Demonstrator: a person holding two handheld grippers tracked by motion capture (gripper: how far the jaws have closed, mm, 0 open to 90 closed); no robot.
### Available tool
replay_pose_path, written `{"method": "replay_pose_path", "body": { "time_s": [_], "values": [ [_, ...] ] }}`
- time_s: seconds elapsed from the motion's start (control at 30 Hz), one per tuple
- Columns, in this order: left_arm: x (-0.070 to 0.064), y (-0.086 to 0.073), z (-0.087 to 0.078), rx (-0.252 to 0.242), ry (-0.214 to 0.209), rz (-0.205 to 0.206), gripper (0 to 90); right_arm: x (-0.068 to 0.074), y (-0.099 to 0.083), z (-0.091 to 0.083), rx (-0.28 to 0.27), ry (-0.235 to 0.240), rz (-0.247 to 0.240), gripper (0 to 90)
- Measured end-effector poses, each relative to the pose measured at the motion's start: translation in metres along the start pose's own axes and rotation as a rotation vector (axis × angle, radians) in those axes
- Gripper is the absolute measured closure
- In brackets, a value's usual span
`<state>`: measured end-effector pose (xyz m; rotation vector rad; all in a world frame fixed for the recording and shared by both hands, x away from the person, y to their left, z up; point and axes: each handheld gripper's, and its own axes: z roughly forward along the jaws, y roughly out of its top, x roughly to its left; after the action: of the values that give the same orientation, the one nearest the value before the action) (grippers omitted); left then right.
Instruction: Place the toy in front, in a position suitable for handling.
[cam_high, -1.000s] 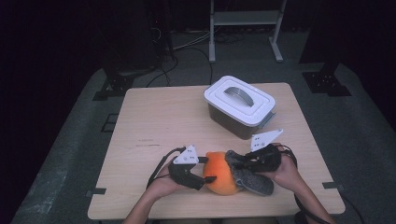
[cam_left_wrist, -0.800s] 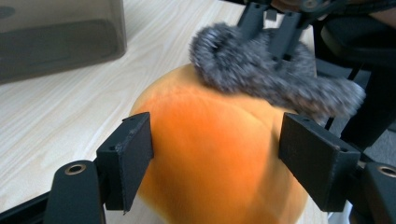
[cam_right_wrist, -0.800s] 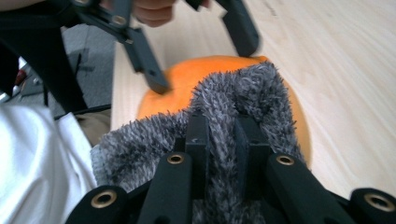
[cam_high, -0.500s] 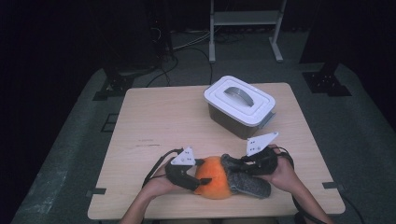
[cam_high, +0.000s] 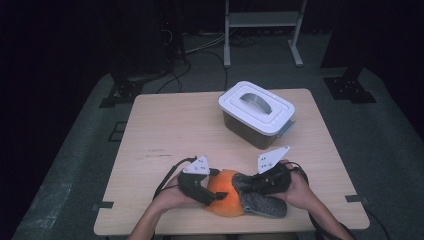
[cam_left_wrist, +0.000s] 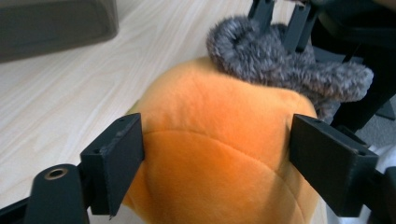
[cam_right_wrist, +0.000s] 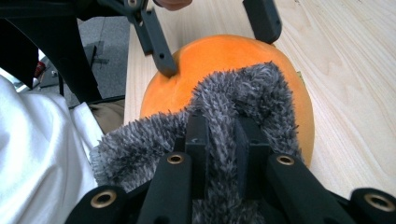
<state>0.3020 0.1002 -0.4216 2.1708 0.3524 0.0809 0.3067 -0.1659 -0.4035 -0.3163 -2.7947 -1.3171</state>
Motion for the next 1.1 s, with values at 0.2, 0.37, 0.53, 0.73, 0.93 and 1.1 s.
{"method": "replay_pose_path", "body": {
  "time_s": [0.2,0.37,0.53,0.73,0.93,1.1],
  "values": [
    [-0.007,0.007,-0.002,-0.039,0.119,0.059,54.7,-0.009,0.003,-0.011,-0.051,-0.074,0.033,77.0],
    [-0.013,0.010,0.002,-0.113,0.237,0.160,53.6,-0.018,0.003,-0.020,-0.109,-0.158,0.066,76.9],
    [-0.008,0.007,0.002,-0.108,0.206,0.145,42.9,-0.024,-0.003,-0.013,-0.082,-0.129,0.092,76.7],
    [-0.004,0.010,-0.006,-0.114,0.159,0.077,18.7,-0.013,0.000,0.001,-0.050,-0.031,0.053,76.8],
    [-0.002,0.004,-0.001,-0.072,0.094,0.054,23.6,-0.003,0.002,0.003,-0.020,0.009,0.000,76.7],
    [-0.002,0.003,-0.005,-0.037,0.074,0.070,32.7,-0.009,-0.004,-0.009,0.018,-0.019,0.017,76.7]
  ]
}}
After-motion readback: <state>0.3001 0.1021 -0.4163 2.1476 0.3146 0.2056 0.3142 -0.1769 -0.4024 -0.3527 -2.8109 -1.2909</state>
